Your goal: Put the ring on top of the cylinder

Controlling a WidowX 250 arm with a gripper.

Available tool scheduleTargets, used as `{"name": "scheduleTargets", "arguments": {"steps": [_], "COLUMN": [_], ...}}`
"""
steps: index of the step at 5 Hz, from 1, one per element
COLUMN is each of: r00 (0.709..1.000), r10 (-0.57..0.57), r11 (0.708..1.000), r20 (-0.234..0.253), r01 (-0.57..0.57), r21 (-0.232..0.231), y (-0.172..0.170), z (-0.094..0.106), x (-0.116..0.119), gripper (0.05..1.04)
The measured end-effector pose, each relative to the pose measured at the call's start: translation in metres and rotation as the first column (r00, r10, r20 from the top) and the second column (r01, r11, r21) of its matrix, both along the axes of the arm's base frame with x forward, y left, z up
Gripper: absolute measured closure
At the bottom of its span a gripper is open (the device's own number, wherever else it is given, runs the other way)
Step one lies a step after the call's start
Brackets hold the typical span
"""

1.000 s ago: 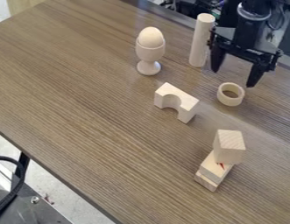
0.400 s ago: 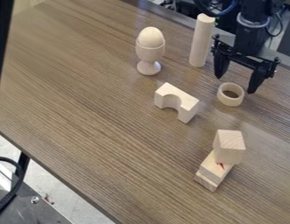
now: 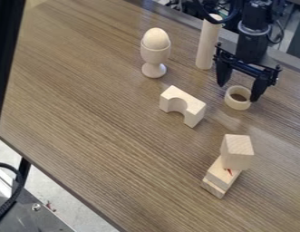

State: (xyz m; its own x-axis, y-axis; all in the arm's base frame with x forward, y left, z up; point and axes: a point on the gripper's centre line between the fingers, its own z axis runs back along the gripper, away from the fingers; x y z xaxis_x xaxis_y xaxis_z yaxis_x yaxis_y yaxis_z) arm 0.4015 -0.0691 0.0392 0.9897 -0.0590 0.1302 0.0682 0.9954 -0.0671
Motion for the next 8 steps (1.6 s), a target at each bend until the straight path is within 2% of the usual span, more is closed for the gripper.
{"name": "scheduleTargets", "arguments": {"steps": [2, 3, 4, 6, 7, 8], "r00": [1.000, 1.000, 1.000, 1.000, 0.998, 0.994], "r10": [-0.009, -0.010, -0.012, -0.010, -0.047, -0.089], "r11": [1.000, 1.000, 1.000, 1.000, 0.999, 0.996], "r20": [-0.001, 0.001, 0.008, 0.010, 0.034, 0.065], "r01": [0.009, 0.010, 0.012, 0.011, 0.047, 0.089], "r21": [-0.003, -0.004, -0.004, -0.015, -0.007, 0.001], "y": [0.001, 0.001, 0.001, 0.003, 0.002, -0.005], "z": [-0.005, -0.005, -0.005, -0.005, 0.010, 0.034], "x": [0.004, 0.004, 0.006, 0.007, 0.016, 0.028], "gripper": [0.085, 0.119, 0.351, 0.360, 0.360, 0.360]}}
